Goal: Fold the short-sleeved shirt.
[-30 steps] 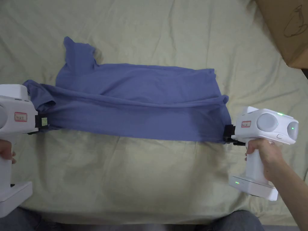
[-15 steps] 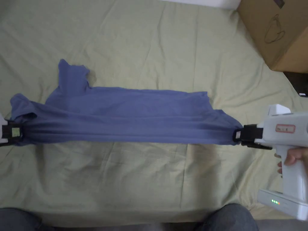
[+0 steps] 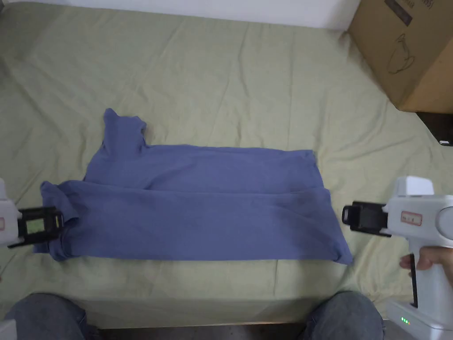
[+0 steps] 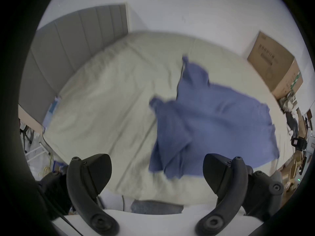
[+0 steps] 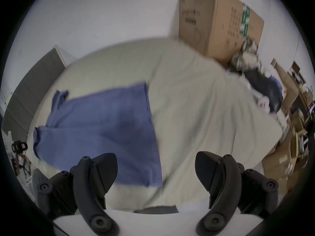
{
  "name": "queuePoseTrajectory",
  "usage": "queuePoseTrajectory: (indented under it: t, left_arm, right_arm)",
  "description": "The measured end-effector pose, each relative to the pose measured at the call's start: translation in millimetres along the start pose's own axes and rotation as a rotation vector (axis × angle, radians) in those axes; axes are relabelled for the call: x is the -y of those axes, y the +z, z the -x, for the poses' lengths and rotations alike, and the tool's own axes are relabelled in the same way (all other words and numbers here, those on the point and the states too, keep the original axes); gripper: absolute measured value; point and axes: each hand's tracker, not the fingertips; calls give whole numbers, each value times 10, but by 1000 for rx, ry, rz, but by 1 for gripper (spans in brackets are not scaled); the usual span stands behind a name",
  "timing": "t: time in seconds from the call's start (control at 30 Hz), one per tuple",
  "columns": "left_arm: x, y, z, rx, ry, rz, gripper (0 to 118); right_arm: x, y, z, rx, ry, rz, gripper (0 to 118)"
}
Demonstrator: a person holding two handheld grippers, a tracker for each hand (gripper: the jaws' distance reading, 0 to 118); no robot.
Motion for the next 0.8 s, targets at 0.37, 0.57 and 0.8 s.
queuePoseTrajectory:
  t: [0.37,0.57,0.8]
  left_arm:
    - [-207,762,-750,-32,-171,-620,108]
    - [-119,800,-832,35,-167,-605,1]
    - [-313,715,-757,134,-134,-492,0]
  right_arm:
    - [-209,926,742,-27,67,-606,97]
    - [-134,1038,943,-87,94,-631,0]
    - [-201,923,1026,-131,112,-603,0]
